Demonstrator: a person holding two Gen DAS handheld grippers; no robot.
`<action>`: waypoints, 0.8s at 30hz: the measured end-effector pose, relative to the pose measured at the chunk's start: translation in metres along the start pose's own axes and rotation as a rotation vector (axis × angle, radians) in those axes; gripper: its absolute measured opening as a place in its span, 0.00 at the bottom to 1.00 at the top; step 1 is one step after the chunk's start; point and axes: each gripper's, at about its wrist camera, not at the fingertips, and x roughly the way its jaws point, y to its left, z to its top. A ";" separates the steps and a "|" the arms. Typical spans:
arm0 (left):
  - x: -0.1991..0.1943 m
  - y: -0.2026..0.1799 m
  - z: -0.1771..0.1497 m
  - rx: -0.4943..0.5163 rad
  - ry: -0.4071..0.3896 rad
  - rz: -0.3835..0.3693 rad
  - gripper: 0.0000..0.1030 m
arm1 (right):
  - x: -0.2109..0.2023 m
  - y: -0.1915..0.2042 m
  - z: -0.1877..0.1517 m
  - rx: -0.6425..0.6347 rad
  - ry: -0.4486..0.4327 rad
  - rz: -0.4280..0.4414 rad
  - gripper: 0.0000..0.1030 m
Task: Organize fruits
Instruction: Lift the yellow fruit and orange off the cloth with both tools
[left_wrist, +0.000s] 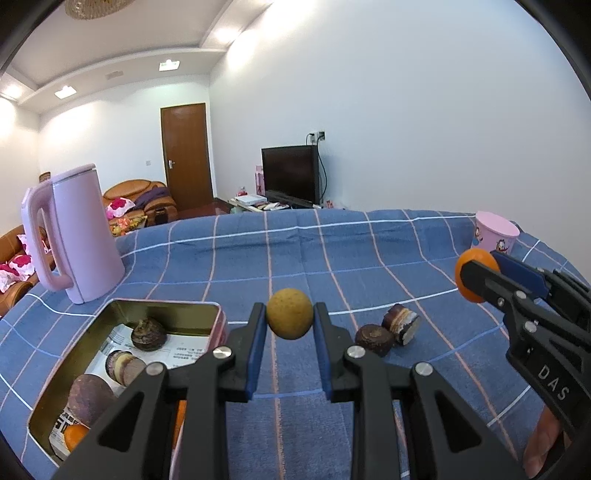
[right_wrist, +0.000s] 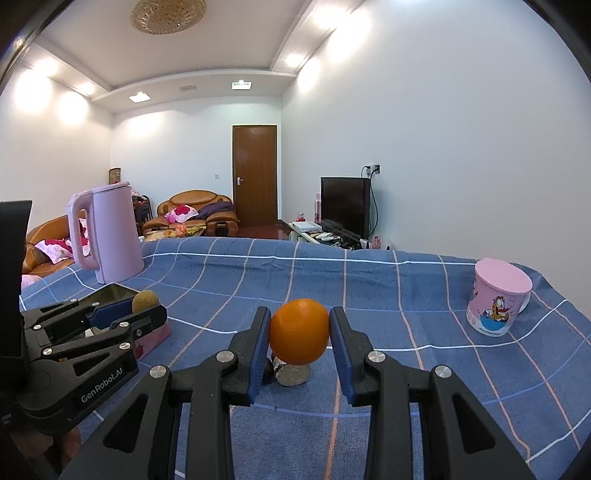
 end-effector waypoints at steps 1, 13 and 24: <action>-0.001 0.000 0.000 0.001 -0.004 0.002 0.26 | -0.001 0.000 0.000 -0.002 -0.004 -0.001 0.33; -0.012 0.001 -0.002 0.002 -0.044 0.030 0.26 | -0.010 0.006 -0.002 -0.017 -0.032 -0.004 0.33; -0.019 0.006 -0.005 -0.003 -0.054 0.052 0.26 | -0.015 0.012 -0.002 -0.039 -0.052 0.006 0.33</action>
